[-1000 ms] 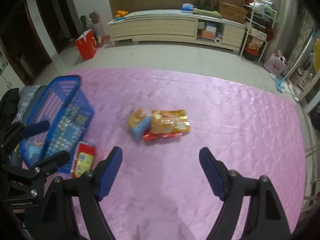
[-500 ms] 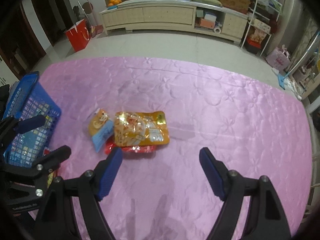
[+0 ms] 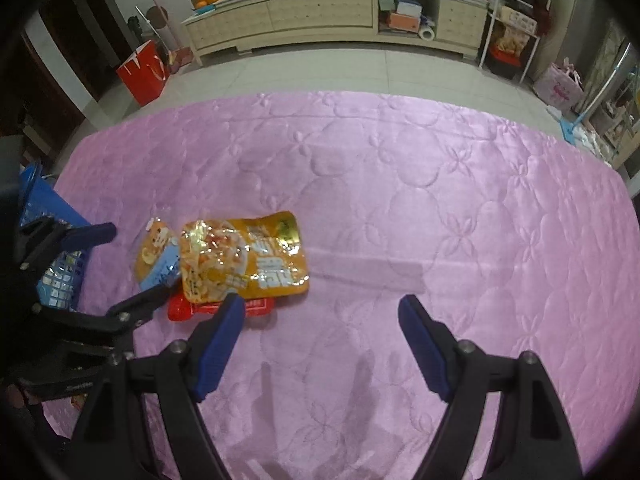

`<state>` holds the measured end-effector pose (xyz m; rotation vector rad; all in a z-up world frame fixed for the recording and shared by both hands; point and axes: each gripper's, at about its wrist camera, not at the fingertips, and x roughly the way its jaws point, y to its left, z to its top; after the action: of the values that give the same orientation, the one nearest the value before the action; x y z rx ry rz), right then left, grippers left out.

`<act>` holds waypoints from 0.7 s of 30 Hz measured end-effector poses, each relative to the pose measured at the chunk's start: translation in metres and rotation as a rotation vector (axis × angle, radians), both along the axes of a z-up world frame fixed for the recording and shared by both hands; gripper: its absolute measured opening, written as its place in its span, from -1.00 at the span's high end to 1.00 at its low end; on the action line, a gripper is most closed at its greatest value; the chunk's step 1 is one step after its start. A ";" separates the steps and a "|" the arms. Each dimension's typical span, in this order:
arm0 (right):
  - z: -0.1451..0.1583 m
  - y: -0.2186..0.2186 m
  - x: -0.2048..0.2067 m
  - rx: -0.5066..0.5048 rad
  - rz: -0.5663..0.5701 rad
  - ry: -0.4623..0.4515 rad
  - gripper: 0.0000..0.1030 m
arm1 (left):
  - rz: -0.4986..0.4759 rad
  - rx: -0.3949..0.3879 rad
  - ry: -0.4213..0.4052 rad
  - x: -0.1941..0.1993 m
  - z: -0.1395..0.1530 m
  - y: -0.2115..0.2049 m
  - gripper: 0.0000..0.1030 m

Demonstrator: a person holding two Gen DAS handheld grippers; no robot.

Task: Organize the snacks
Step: 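Move both grippers toward the remaining cake pack and yellow pouch, then grasp the cartoon cake pack with the left gripper while the right gripper grasps the yellow pouch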

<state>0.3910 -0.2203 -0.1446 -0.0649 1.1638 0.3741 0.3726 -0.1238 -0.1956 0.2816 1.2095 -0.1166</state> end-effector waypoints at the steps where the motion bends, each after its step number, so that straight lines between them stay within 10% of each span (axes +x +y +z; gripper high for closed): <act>1: -0.001 0.002 0.000 0.002 0.003 -0.001 -0.60 | -0.008 -0.005 0.009 0.004 -0.002 0.000 -0.51; 21: -0.005 0.030 0.020 0.065 0.051 0.001 -0.78 | 0.109 -0.068 -0.057 -0.006 -0.003 0.035 -0.07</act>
<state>0.4115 -0.1905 -0.1493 -0.0377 1.1512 0.4569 0.3663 -0.0884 -0.1983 0.1581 1.1591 -0.0547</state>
